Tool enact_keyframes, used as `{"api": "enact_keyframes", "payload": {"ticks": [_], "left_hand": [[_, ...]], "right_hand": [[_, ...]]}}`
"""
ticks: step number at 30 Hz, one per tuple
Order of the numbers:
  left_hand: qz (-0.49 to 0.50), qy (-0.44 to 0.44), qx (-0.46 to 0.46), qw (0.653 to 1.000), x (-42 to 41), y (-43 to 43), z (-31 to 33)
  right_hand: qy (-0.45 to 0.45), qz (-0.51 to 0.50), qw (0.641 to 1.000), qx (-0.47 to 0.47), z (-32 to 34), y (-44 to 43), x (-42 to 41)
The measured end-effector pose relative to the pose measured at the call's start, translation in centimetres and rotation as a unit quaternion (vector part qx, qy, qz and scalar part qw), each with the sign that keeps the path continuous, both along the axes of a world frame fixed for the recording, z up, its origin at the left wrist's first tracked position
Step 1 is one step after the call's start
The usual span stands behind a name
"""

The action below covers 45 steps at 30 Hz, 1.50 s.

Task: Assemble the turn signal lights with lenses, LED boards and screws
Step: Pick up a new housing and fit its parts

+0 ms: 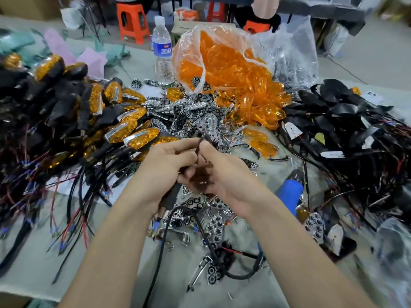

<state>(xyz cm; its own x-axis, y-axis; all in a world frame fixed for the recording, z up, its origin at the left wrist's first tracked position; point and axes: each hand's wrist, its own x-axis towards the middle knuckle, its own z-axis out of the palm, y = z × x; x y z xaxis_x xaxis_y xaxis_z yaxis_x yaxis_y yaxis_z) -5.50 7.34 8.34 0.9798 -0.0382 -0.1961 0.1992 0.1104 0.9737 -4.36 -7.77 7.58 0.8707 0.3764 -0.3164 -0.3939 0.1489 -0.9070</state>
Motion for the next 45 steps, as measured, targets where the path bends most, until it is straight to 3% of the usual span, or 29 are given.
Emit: {"api": "enact_keyframes", "payload": {"ticks": [2, 6, 9, 12, 15, 17, 19, 21, 27, 29, 32, 35, 38, 45], "left_hand": [[-0.018, -0.049, 0.129, 0.990, -0.1, 0.8, 0.1], [0.009, -0.096, 0.347, 0.933, -0.6, 3.2, 0.2], [0.113, -0.130, 0.412, 0.895, -1.3, 5.7, 0.5], [0.241, -0.142, 0.421, 0.863, -1.5, 8.2, 0.5], [0.329, -0.130, 0.455, 0.817, -1.1, 11.1, 0.0], [0.338, -0.090, 0.495, 0.795, -1.0, 13.2, -1.1], [0.325, -0.043, 0.536, 0.778, -1.3, 14.6, -2.3], [0.324, -0.047, 0.536, 0.779, -1.7, 14.6, -3.4], [0.309, -0.188, 0.474, 0.803, -0.6, 8.2, -4.3], [0.261, -0.219, 0.460, 0.820, 0.0, 5.6, -4.6], [0.188, -0.229, 0.429, 0.853, 0.7, 2.6, -5.4], [0.096, -0.230, 0.433, 0.867, 1.4, 0.4, -6.4], [0.041, -0.207, 0.469, 0.858, 2.5, 0.3, -7.3], [0.139, -0.161, 0.519, 0.828, 5.5, 5.6, -7.5]], "right_hand": [[0.043, -0.073, 0.995, 0.058, 0.1, 0.6, 1.4], [0.051, -0.126, 0.990, 0.034, 1.2, 1.8, 5.0], [0.022, -0.114, 0.993, 0.023, 2.2, 4.5, 7.0], [-0.084, -0.063, 0.994, 0.001, 3.0, 8.4, 8.8], [-0.225, 0.042, 0.959, -0.169, 3.2, 11.4, 10.1], [-0.292, 0.090, 0.908, -0.288, 2.5, 12.1, 10.5], [-0.318, 0.085, 0.883, -0.335, 1.6, 11.8, 10.5], [-0.316, 0.053, 0.881, -0.348, 0.3, 10.7, 10.5], [-0.308, 0.004, 0.840, -0.447, -3.4, 5.1, 9.3], [-0.277, 0.083, 0.804, -0.520, -4.2, 3.2, 8.8], [-0.292, 0.178, 0.721, -0.603, -5.3, 1.5, 7.8], [-0.327, 0.107, 0.732, -0.588, -5.3, 0.1, 7.2], [-0.302, 0.023, 0.770, -0.562, -4.7, -1.9, 6.8], [-0.255, -0.104, 0.831, -0.483, -4.3, -6.4, 6.6]]}}
